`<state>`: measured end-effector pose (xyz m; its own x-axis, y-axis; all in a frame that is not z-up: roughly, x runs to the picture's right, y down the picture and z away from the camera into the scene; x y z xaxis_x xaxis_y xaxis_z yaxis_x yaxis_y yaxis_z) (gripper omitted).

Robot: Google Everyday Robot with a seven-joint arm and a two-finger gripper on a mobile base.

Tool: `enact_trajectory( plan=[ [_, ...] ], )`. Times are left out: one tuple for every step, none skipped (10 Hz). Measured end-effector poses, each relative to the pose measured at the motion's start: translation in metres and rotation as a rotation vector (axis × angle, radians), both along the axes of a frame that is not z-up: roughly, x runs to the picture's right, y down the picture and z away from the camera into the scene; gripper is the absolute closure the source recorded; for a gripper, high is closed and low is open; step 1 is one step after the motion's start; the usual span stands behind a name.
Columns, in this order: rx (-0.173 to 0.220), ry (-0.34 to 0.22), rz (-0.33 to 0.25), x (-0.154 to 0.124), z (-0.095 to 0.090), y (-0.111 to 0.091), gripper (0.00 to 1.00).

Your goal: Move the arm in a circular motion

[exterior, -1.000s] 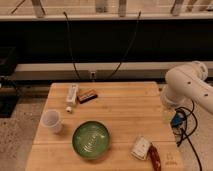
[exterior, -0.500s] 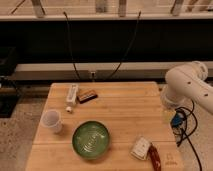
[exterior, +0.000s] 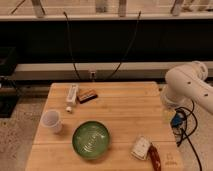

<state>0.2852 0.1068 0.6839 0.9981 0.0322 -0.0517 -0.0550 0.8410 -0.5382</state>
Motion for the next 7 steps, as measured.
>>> enact_trajectory(
  plan=[
    [0.0, 0.0, 0.0, 0.0, 0.0, 0.0, 0.2],
    [0.0, 0.0, 0.0, 0.0, 0.0, 0.0, 0.2],
    [0.0, 0.0, 0.0, 0.0, 0.0, 0.0, 0.2],
    [0.0, 0.001, -0.002, -0.001, 0.0, 0.0, 0.2],
    [0.002, -0.002, -0.012, -0.009, 0.004, -0.002, 0.2],
    [0.003, -0.007, -0.018, -0.021, 0.006, -0.005, 0.2],
    [0.004, -0.013, -0.028, -0.033, 0.009, -0.008, 0.2]
  ],
)
